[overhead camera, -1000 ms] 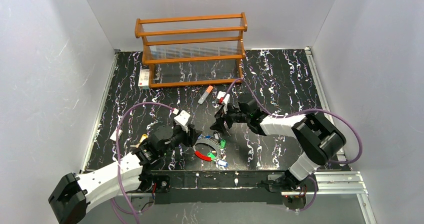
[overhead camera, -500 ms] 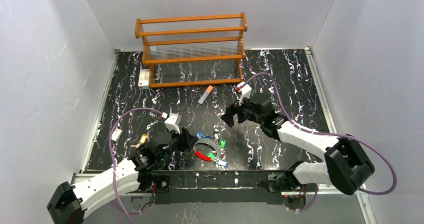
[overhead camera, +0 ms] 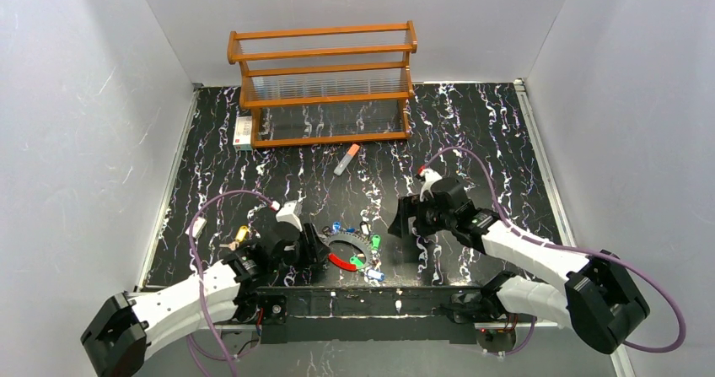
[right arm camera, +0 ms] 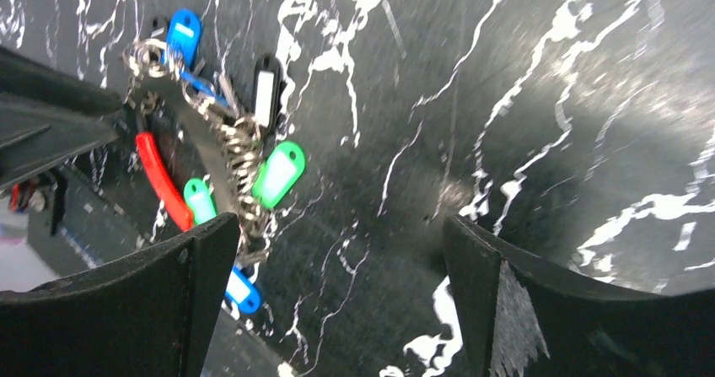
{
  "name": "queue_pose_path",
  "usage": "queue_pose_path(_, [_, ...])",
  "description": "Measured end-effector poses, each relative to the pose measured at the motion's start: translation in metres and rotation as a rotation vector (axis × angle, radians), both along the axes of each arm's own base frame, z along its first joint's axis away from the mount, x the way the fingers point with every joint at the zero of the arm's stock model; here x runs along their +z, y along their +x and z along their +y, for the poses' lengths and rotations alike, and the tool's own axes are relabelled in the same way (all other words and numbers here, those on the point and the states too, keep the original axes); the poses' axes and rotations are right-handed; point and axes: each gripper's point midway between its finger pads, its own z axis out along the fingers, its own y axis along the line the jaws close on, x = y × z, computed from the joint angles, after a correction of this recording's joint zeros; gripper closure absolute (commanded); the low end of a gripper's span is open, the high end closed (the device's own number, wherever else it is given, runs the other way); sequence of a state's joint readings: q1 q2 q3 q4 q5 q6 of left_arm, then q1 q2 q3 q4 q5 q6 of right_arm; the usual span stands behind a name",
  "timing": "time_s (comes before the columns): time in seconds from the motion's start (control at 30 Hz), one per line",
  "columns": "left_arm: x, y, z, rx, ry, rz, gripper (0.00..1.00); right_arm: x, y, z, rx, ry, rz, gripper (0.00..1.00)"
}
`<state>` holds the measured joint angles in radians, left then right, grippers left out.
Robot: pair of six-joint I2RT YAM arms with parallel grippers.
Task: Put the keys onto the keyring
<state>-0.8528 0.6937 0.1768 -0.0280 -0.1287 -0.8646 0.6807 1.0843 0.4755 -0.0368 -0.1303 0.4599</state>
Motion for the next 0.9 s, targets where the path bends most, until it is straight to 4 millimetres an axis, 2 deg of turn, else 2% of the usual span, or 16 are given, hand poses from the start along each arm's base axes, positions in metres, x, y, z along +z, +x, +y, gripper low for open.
queue_pose_path(0.07, [-0.007, -0.003, 0.000, 0.003, 0.010, 0.035, 0.56, -0.007, -0.012, 0.002, 0.023, 0.014, 0.059, 0.09])
queue_pose_path(0.23, [-0.007, 0.000, -0.006, 0.015, -0.007, 0.049, 0.62, -0.023, -0.042, 0.006, 0.097, 0.047, 0.197, 0.24])
queue_pose_path(0.4, [-0.009, 0.005, -0.011, 0.039, -0.024, 0.059, 0.69, -0.033, -0.057, 0.020, 0.175, 0.091, 0.305, 0.43])
queue_pose_path(0.77, [-0.012, 0.028, -0.007, 0.138, 0.021, 0.016, 0.77, -0.040, -0.069, 0.060, 0.319, 0.191, 0.463, 0.67])
queue_pose_path(0.9, [-0.012, 0.040, -0.006, 0.163, 0.054, -0.024, 0.78, -0.043, -0.068, 0.076, 0.359, 0.201, 0.492, 0.72])
